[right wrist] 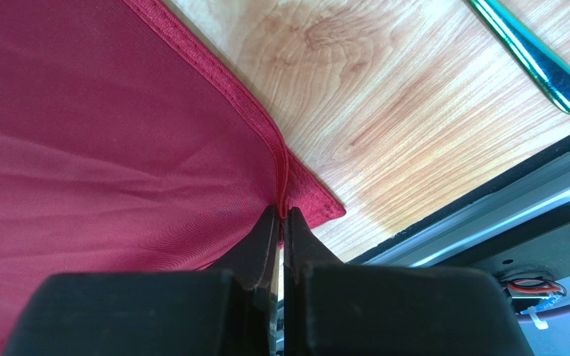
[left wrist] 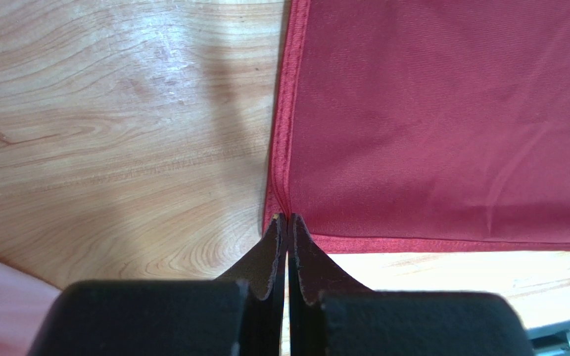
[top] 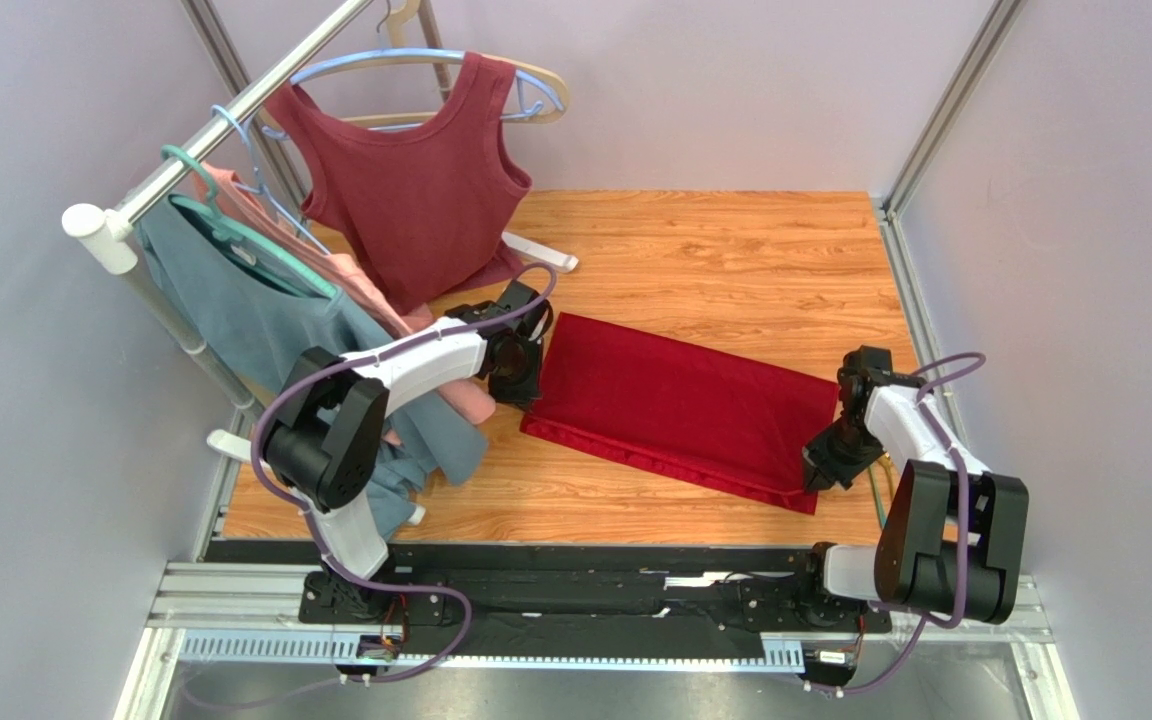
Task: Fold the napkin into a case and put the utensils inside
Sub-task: Fold and flatten the napkin at the center of the board.
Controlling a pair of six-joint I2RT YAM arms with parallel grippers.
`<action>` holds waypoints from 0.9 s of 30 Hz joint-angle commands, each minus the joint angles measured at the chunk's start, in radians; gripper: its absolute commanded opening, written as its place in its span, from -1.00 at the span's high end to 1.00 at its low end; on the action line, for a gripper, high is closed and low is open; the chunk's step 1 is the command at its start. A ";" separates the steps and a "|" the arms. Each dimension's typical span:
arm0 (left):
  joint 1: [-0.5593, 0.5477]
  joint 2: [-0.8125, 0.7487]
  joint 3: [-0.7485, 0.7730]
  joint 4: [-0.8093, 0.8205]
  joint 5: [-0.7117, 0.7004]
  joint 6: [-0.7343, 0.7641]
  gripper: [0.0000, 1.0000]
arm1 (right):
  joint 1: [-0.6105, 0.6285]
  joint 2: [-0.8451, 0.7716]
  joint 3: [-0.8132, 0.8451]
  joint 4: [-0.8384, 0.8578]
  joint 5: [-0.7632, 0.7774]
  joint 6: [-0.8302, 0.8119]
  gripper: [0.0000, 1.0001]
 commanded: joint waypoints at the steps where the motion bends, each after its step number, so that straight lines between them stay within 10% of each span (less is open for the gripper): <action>1: -0.004 0.021 -0.006 0.002 -0.029 0.000 1.00 | -0.002 0.015 -0.013 0.045 0.033 0.020 1.00; 15: -0.001 0.056 0.091 -0.023 -0.077 -0.009 1.00 | 0.013 0.144 0.112 0.082 0.033 -0.045 1.00; 27: -0.002 -0.065 0.088 -0.070 -0.029 0.004 1.00 | 0.026 -0.077 0.126 -0.108 0.051 -0.018 1.00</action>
